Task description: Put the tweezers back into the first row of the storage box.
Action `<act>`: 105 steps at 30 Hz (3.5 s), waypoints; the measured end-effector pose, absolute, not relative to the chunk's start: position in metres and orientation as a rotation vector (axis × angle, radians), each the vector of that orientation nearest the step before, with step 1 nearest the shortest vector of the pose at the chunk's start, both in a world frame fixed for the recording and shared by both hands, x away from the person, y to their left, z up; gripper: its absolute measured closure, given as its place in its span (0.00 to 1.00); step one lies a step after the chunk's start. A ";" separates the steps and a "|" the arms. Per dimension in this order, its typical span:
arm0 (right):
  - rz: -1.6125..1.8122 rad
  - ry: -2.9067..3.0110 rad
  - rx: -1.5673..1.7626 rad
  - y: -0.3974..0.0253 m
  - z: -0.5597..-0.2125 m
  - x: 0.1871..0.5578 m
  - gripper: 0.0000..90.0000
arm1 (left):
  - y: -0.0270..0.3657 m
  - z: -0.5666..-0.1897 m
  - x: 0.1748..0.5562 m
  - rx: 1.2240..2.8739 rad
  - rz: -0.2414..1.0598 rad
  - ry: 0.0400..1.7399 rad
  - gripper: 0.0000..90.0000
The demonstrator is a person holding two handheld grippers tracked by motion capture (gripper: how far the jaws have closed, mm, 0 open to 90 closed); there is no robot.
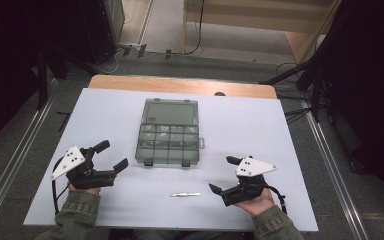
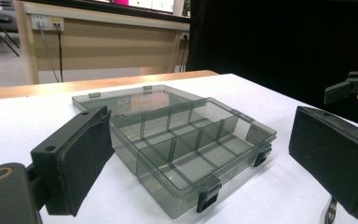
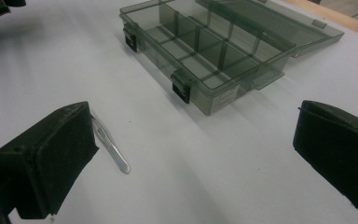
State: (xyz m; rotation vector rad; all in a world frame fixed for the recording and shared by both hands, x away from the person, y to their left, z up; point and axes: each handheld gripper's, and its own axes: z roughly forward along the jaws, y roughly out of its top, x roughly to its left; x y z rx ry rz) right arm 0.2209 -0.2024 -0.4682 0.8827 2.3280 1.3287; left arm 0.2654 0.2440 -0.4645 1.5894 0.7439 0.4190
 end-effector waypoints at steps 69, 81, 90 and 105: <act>0.510 3.060 0.407 -0.071 -0.468 0.258 0.41 | 0.243 -0.465 0.265 1.583 0.405 0.742 0.06; 0.354 3.087 0.316 -0.057 -0.475 0.260 0.75 | 0.243 -0.465 0.265 1.582 0.402 0.743 0.06; 0.297 3.097 0.352 -0.052 -0.475 0.260 0.95 | 0.243 -0.465 0.265 1.580 0.403 0.740 0.06; 0.372 3.078 0.409 -0.062 -0.467 0.273 0.95 | 0.243 -0.466 0.266 1.582 0.399 0.743 0.06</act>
